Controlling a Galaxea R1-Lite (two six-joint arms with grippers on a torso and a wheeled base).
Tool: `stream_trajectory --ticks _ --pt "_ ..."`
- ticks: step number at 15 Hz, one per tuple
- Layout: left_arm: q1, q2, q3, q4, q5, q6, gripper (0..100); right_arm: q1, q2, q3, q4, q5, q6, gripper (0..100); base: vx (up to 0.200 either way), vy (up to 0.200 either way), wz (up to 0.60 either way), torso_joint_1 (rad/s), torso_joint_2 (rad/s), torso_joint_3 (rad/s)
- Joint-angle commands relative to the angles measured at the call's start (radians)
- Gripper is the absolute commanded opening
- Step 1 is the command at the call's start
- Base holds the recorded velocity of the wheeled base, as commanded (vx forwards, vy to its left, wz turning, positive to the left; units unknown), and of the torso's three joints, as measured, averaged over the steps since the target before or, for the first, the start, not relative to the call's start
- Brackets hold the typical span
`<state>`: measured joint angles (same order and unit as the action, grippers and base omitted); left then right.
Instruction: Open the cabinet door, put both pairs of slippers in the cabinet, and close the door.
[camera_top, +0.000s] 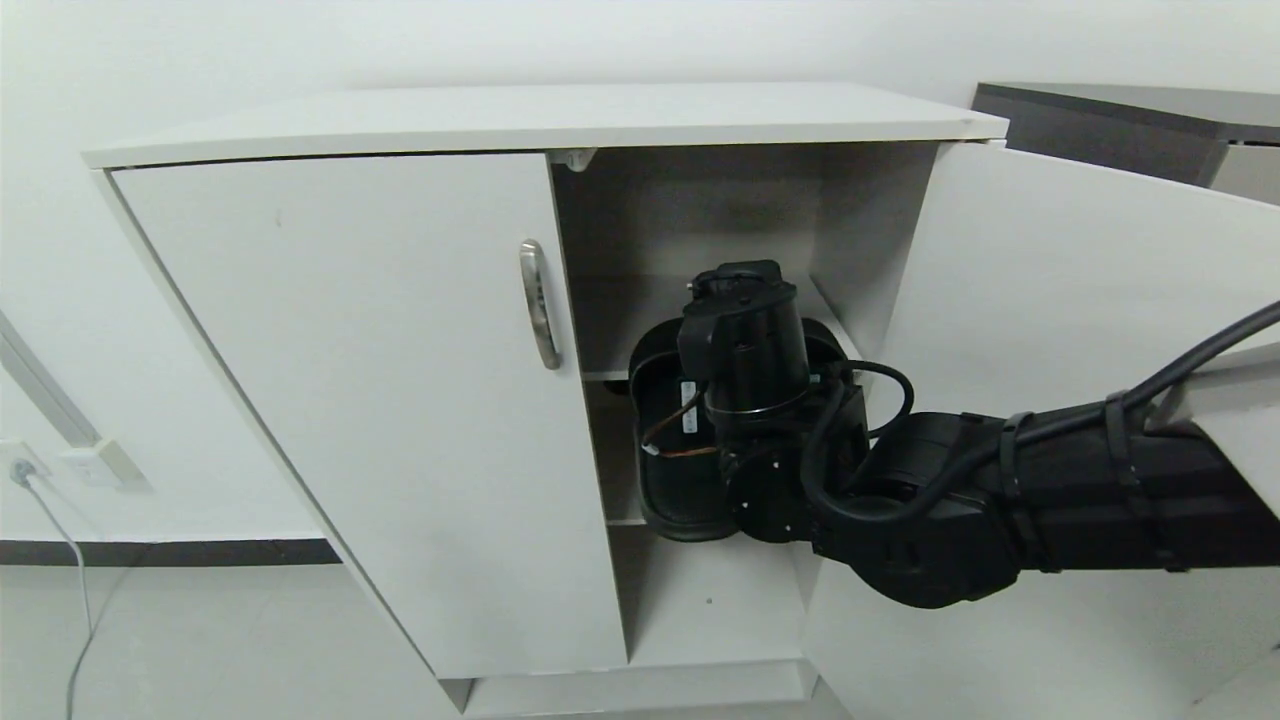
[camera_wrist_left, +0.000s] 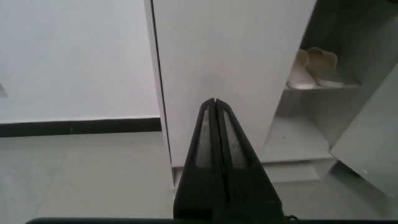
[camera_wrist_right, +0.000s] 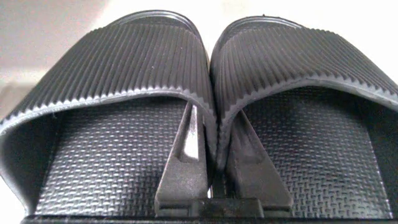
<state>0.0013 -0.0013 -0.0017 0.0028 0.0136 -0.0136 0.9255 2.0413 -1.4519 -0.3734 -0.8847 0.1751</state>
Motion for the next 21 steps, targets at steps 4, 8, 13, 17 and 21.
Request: stream_trajectory --ticks 4,8,13,17,21 --pt "0.000 0.001 0.000 -0.001 0.000 0.000 0 0.003 -0.003 0.001 -0.004 -0.002 0.000 0 0.200 0.000 0.00 0.001 0.00 0.000" --pt "0.000 0.001 0.000 -0.001 0.002 -0.002 0 -0.005 -0.001 -0.019 -0.002 0.015 0.000 0 0.050 0.000 0.00 -0.001 0.00 -0.001" --pt "0.000 0.001 0.000 -0.001 0.003 -0.003 0 -0.056 0.050 -0.117 0.037 0.078 -0.023 0 0.000 0.000 0.00 0.000 0.00 0.000" --pt "0.000 0.001 0.000 -0.001 0.003 -0.003 0 -0.096 0.117 -0.268 0.117 0.099 -0.022 0 0.000 0.000 0.00 0.000 0.00 0.000" --pt "0.000 0.001 0.000 -0.001 0.003 -0.003 0 -0.139 0.195 -0.429 0.172 0.116 -0.022 0 0.000 0.000 0.00 0.000 0.00 0.000"
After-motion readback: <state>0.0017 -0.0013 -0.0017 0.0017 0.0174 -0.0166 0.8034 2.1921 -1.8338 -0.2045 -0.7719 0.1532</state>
